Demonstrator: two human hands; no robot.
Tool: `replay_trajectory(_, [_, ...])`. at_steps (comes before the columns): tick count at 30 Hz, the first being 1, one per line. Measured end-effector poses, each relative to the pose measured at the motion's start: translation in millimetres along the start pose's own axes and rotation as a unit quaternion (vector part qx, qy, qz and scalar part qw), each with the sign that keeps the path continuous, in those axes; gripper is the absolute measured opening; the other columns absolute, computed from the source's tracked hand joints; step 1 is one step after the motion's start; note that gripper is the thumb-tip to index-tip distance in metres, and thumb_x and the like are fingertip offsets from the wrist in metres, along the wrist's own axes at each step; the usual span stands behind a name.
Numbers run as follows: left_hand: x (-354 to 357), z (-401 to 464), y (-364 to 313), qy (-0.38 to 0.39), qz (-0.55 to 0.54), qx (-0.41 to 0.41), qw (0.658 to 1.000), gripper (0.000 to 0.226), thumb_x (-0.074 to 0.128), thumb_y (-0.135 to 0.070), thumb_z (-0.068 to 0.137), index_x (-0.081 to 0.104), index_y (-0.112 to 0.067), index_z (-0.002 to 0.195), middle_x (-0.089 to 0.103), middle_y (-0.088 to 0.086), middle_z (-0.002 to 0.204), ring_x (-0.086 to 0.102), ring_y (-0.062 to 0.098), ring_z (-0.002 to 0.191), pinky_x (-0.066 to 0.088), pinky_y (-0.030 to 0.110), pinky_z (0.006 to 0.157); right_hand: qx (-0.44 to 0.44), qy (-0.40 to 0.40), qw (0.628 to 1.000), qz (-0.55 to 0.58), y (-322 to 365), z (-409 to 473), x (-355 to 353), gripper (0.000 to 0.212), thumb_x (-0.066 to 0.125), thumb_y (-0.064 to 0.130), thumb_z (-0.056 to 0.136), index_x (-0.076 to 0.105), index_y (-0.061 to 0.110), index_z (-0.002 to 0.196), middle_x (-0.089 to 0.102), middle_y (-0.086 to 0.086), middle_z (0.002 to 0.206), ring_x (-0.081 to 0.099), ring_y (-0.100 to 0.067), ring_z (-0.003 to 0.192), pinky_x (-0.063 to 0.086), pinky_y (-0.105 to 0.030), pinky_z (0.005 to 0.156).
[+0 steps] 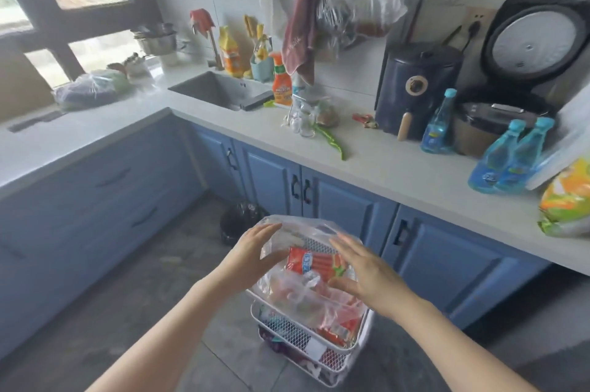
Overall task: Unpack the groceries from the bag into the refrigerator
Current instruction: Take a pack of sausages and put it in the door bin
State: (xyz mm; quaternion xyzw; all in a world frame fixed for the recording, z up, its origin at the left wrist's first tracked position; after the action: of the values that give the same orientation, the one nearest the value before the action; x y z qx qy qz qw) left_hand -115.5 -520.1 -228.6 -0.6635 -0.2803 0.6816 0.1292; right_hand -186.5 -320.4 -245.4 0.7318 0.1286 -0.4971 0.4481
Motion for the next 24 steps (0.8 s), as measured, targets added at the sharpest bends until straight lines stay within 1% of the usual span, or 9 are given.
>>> replay_trajectory(3, [20,16,18,0.029,-0.008,-0.002,1.0,0.1,0.029,-0.09,0.065,0.034,-0.029,0.145,0.035,-0.006,0.15,0.028,0.013,0.139,0.031,0.037,0.113,0.021,0.003,1.0,0.006,-17,14,15,0.086,0.045,0.072,0.08,0.008,0.04,0.151,-0.005,0.023,0.154,0.008,-0.005,0.144,0.011,-0.031,0.114])
replay_trajectory(5, [30,33,27,0.046,-0.005,0.004,0.999,0.113,0.016,-0.097,0.056,0.032,-0.03,0.146,0.034,-0.008,0.15,0.027,0.011,0.139,0.026,0.034,0.115,0.039,-0.005,0.999,0.009,-27,25,22,0.083,0.044,0.071,0.081,0.009,0.041,0.15,-0.005,0.022,0.154,0.008,-0.004,0.143,0.011,-0.031,0.114])
replay_trajectory(7, [42,52,36,0.061,0.001,0.014,0.998,0.115,0.013,-0.098,0.055,0.031,-0.03,0.146,0.034,-0.01,0.15,0.027,0.008,0.139,0.023,0.029,0.114,0.061,-0.008,0.998,0.01,-39,37,31,0.078,0.045,0.066,0.084,0.01,0.041,0.149,-0.005,0.024,0.153,0.008,-0.001,0.14,0.015,-0.034,0.115])
replay_trajectory(10, [69,79,49,0.095,0.009,0.023,0.995,0.095,0.024,-0.087,0.069,0.029,-0.032,0.146,0.033,-0.012,0.15,0.026,0.007,0.139,0.023,0.028,0.114,0.084,-0.004,0.996,0.024,-57,56,52,0.077,0.038,0.069,0.081,0.014,0.042,0.149,-0.001,0.024,0.154,0.008,0.001,0.14,0.014,-0.032,0.115])
replay_trajectory(13, [102,105,67,0.129,0.011,0.021,0.991,0.064,0.048,-0.055,0.09,0.028,-0.031,0.147,0.032,-0.012,0.151,0.028,0.006,0.137,0.024,0.026,0.113,0.107,-0.003,0.994,0.036,-82,80,81,0.074,0.036,0.069,0.081,0.017,0.043,0.148,0.001,0.028,0.152,0.011,0.0,0.143,0.014,-0.028,0.115])
replay_trajectory(15, [127,121,82,0.145,0.011,0.019,0.989,0.061,0.051,-0.047,0.093,0.028,-0.03,0.147,0.032,-0.012,0.15,0.03,0.006,0.136,0.025,0.026,0.112,0.115,0.001,0.992,0.048,-100,98,102,0.069,0.04,0.062,0.086,0.018,0.043,0.148,0.0,0.03,0.151,0.011,-0.002,0.144,0.018,-0.029,0.117])
replay_trajectory(18, [165,144,110,0.158,0.01,0.013,0.987,0.06,0.051,-0.046,0.093,0.03,-0.03,0.146,0.033,-0.013,0.149,0.03,0.005,0.134,0.027,0.027,0.113,0.121,-0.003,0.991,0.052,-128,122,134,0.067,0.057,0.036,0.094,0.018,0.043,0.148,-0.001,0.03,0.152,0.009,-0.003,0.145,0.016,-0.026,0.116])
replay_trajectory(22, [211,168,144,0.16,0.01,0.009,0.987,0.059,0.053,-0.043,0.093,0.031,-0.03,0.146,0.033,-0.01,0.149,0.031,0.008,0.135,0.026,0.026,0.111,0.139,0.001,0.989,0.05,-165,147,166,0.068,0.059,0.034,0.093,0.021,0.036,0.149,0.002,0.027,0.15,0.007,-0.007,0.146,0.008,-0.03,0.118])
replay_trajectory(24, [230,178,159,0.154,0.019,0.008,0.988,0.058,0.053,-0.041,0.093,0.031,-0.03,0.146,0.03,-0.007,0.152,0.027,0.011,0.138,0.022,0.026,0.112,0.142,-0.007,0.989,0.028,-178,157,176,0.068,0.06,0.035,0.092,0.024,0.032,0.15,0.007,0.021,0.155,0.008,-0.01,0.147,0.007,-0.029,0.118])
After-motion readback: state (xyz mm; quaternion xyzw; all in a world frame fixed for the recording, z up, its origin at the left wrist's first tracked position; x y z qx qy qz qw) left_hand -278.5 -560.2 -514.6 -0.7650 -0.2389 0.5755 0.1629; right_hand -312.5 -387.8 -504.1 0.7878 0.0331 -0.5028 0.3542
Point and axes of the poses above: each hand's wrist, its own z-axis towards the middle knuckle, its own x-axis out of the palm, y = z × x, the point moved 8 cm from there along z, towards the middle knuckle
